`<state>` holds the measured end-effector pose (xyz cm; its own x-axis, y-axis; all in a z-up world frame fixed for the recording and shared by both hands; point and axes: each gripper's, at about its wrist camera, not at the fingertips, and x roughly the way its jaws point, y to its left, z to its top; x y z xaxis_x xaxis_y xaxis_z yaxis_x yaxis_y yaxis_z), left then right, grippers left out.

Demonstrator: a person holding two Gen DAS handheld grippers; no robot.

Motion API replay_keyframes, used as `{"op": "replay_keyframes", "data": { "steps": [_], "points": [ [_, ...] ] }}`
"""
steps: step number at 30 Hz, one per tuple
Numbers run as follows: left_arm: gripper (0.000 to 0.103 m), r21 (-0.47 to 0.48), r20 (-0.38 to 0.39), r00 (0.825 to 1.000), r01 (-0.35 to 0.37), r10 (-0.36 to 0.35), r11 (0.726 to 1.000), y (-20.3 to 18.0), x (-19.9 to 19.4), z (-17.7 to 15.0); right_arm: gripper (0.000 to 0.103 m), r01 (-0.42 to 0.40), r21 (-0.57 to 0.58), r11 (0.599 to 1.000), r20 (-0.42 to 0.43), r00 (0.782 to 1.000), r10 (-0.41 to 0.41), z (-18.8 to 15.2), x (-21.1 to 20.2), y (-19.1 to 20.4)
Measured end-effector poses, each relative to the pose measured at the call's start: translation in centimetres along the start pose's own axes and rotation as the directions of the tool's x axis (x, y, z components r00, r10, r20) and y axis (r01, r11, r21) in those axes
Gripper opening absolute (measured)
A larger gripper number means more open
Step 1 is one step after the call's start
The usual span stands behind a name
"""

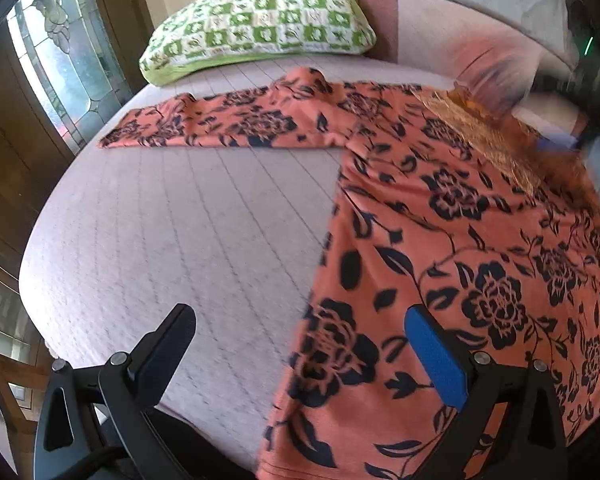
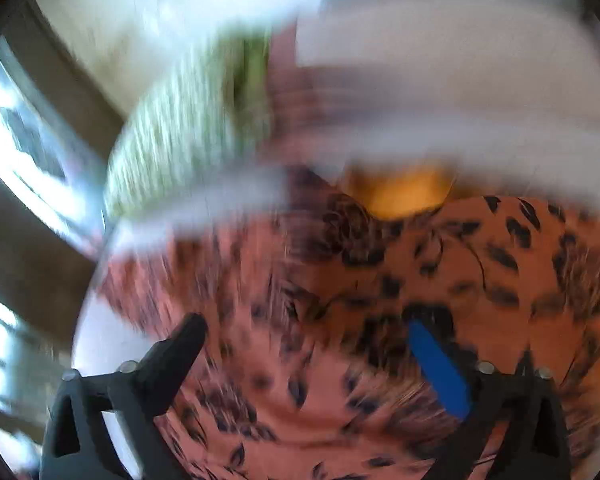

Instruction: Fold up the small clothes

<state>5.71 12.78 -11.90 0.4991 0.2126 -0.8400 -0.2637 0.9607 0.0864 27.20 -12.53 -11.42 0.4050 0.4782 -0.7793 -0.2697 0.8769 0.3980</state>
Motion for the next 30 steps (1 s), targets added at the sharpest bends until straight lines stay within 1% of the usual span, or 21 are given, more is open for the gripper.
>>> {"op": "replay_keyframes", "data": {
  "steps": [1, 2, 4, 6, 7, 8, 10, 11, 13, 14, 15, 16, 17, 18, 19, 20, 21, 24, 25, 28, 30],
  "points": [
    [0.103, 0.001, 0.013, 1.000, 0.001, -0.001, 1.000, 0.3, -0.1, 0.4, 0.102, 0.005, -0.002, 1.000, -0.033, 0.999, -0.005, -1.0, 1.0, -0.1],
    [0.103, 0.005, 0.025, 1.000, 0.003, -0.003, 1.000, 0.4, -0.1, 0.8, 0.102, 0.016, 0.011, 1.000, -0.030, 0.999, -0.016, -2.3, 1.1, -0.8],
    [0.103, 0.020, 0.050, 0.999, 0.014, -0.015, 1.000, 0.3, 0.4, 2.2, 0.103, 0.018, 0.051, 0.999, 0.032, 0.999, -0.019, -3.7, -0.9, -3.0],
    [0.103, 0.039, 0.070, 0.996, 0.046, -0.048, 0.998, -0.6, 1.2, 4.1, 0.103, 0.027, 0.095, 0.995, 0.097, 0.995, -0.036, -3.4, -4.0, -5.6],
    [0.103, 0.054, 0.085, 0.991, 0.100, -0.105, 0.993, -1.6, 1.7, 5.8, 0.103, 0.054, 0.108, 0.993, 0.125, 0.990, -0.067, -2.7, -5.3, -6.8],
    [0.103, 0.061, 0.090, 0.986, 0.133, -0.139, 0.989, -2.1, 2.0, 6.8, 0.103, 0.087, 0.134, 0.987, 0.152, 0.983, -0.107, -2.7, -6.9, -8.7],
    [0.103, 0.043, 0.085, 0.969, 0.229, -0.232, 0.972, -3.8, 3.7, 10.4, 0.103, 0.119, 0.200, 0.972, 0.170, 0.973, -0.154, -2.4, -9.0, -11.4],
    [0.102, 0.034, 0.082, 0.965, 0.247, -0.249, 0.968, -4.3, 4.4, 11.4, 0.103, 0.133, 0.248, 0.959, 0.166, 0.970, -0.178, -2.2, -9.8, -12.8],
    [0.093, 0.026, 0.060, 0.961, 0.270, -0.271, 0.963, -6.1, 6.7, 14.4, 0.103, 0.117, 0.318, 0.941, 0.175, 0.968, -0.180, -2.7, -10.5, -14.9],
    [0.080, 0.031, 0.053, 0.963, 0.262, -0.263, 0.965, -7.0, 7.6, 15.4, 0.103, 0.111, 0.338, 0.935, 0.176, 0.968, -0.179, -3.3, -10.9, -15.7],
    [0.074, 0.041, 0.040, 0.964, 0.262, -0.264, 0.964, -7.8, 8.7, 16.4, 0.103, 0.113, 0.343, 0.932, 0.176, 0.967, -0.182, -3.5, -10.8, -15.7],
    [0.071, 0.047, 0.008, 0.963, 0.268, -0.269, 0.962, -8.7, 10.3, 17.3, 0.103, 0.112, 0.343, 0.933, 0.178, 0.967, -0.182, -3.4, -10.8, -15.9],
    [0.059, 0.046, -0.027, 0.965, 0.263, -0.262, 0.964, -9.2, 11.8, 17.7, 0.103, 0.114, 0.335, 0.935, 0.181, 0.966, -0.182, -3.9, -10.8, -16.0],
    [0.032, 0.041, -0.082, 0.968, 0.243, -0.239, 0.969, -9.8, 13.6, 17.9, 0.103, 0.126, 0.317, 0.940, 0.182, 0.965, -0.191, -4.2, -11.0, -16.1],
    [0.024, 0.030, -0.160, 0.963, 0.223, -0.215, 0.974, -10.2, 15.8, 17.8, 0.103, 0.138, 0.306, 0.942, 0.184, 0.962, -0.200, -4.5, -10.7, -15.9],
    [0.022, 0.016, -0.138, 0.965, 0.229, -0.224, 0.973, -10.2, 15.9, 17.7, 0.103, 0.154, 0.301, 0.941, 0.186, 0.958, -0.217, -4.5, -10.9, -16.2],
    [0.013, 0.023, -0.105, 0.970, 0.225, -0.221, 0.974, -10.3, 15.4, 17.7, 0.103, 0.173, 0.299, 0.939, 0.192, 0.952, -0.236, -4.3, -10.8, -16.2],
    [0.012, 0.081, -0.092, 0.977, 0.198, -0.190, 0.977, -11.2, 14.7, 17.3, 0.103, 0.279, 0.314, 0.907, 0.214, 0.910, -0.354, -2.7, -11.5, -17.7],
    [0.012, 0.091, -0.090, 0.978, 0.194, -0.186, 0.977, -11.3, 14.8, 17.1, 0.103, 0.276, 0.329, 0.903, 0.214, 0.909, -0.356, -2.1, -11.4, -18.6],
    [0.012, 0.090, -0.077, 0.979, 0.194, -0.187, 0.977, -11.7, 14.9, 17.3, 0.101, 0.217, 0.396, 0.892, 0.192, 0.931, -0.312, 0.6, -10.6, -22.8],
    [0.012, 0.091, -0.070, 0.980, 0.193, -0.187, 0.977, -11.8, 14.6, 16.8, 0.092, 0.155, 0.459, 0.875, 0.152, 0.956, -0.250, 2.3, -9.4, -25.7]
  ]
}}
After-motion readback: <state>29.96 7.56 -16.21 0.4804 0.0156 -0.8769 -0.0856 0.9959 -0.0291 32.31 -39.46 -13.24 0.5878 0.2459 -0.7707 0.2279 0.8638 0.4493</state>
